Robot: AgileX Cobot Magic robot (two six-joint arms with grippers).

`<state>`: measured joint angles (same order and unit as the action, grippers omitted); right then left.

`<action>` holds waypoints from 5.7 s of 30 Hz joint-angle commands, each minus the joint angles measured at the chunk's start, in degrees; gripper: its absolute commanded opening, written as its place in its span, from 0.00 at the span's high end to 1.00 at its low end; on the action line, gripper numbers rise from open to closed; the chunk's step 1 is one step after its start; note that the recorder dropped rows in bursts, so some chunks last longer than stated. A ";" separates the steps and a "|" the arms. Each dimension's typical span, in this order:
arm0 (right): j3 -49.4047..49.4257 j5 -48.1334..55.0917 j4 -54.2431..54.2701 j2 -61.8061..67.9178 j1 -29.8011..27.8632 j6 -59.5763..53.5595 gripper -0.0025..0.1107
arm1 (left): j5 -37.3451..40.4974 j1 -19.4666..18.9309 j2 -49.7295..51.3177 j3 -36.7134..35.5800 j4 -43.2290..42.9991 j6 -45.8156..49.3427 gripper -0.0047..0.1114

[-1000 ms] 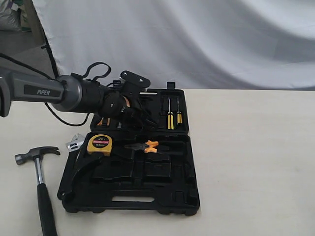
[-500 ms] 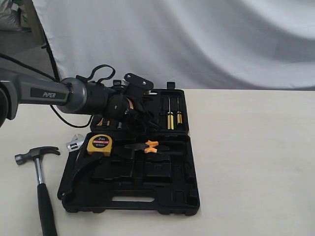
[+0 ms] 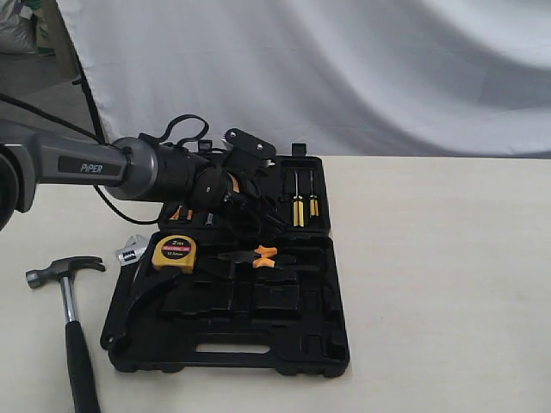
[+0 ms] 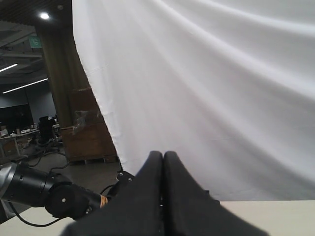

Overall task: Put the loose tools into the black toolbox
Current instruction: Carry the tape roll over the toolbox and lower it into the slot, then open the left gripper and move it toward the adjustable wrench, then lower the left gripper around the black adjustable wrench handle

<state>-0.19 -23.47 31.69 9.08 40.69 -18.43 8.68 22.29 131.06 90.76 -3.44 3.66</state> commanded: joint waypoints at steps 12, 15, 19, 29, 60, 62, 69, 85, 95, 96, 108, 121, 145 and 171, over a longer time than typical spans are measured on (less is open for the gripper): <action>0.19 -0.24 -0.73 -0.42 -0.18 -0.23 0.97 | 0.22 0.34 0.11 0.11 -0.79 0.17 0.42; 0.19 -0.24 -0.73 -0.42 -0.18 -0.23 0.97 | 0.22 0.23 0.11 0.11 -1.94 0.17 0.32; 0.19 -0.03 -0.73 -0.42 -0.18 -0.23 0.97 | 0.46 -0.85 0.11 0.11 -2.28 -0.27 0.29; 0.19 -0.03 -0.73 -0.42 -0.18 -0.23 0.97 | 3.86 -1.57 -4.85 -0.01 -2.17 -0.48 0.34; 0.19 -0.03 -0.73 -0.42 -0.18 -0.23 0.97 | -0.60 -1.69 0.11 -0.38 -0.75 -1.13 0.95; 0.19 -0.03 -0.73 -0.42 -0.18 -0.23 0.97 | -0.60 -1.69 0.11 -0.38 -0.75 -1.13 0.95; 0.19 -0.23 -0.73 -0.42 -0.18 -0.23 0.97 | 1.76 -1.69 -0.02 0.06 -0.85 -0.10 0.95; 0.19 -0.23 -0.73 -0.42 -0.18 -0.23 0.97 | 6.73 -3.69 -12.57 -4.16 -0.71 -0.59 0.95; 0.19 0.02 -0.73 -0.42 -0.18 -0.23 0.97 | 6.86 -13.18 -29.51 -21.32 2.60 -4.30 0.95; 0.19 0.17 -0.73 -0.42 -0.18 -0.34 0.97 | 6.86 -13.89 -30.88 -22.84 2.60 -5.20 0.95; 0.19 0.17 -0.73 -0.42 -0.18 -0.34 0.97 | 17.42 -16.99 -34.86 -38.25 2.60 -17.44 0.95; 0.19 0.17 -0.73 -0.42 -0.18 -0.21 0.97 | 9.64 -14.91 -33.94 -40.27 2.74 -18.44 0.95; 0.19 0.17 -0.73 -0.42 -0.18 -0.21 0.97 | 0.81 -14.46 -25.68 -39.56 2.40 -18.25 0.47; 0.19 -0.08 -0.73 -0.42 -0.18 -0.21 0.97 | 1.66 -14.46 -20.00 -37.59 2.16 -18.25 0.82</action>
<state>-0.19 -23.47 31.69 9.08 40.69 -18.43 8.36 7.67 110.43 53.46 -1.45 -14.51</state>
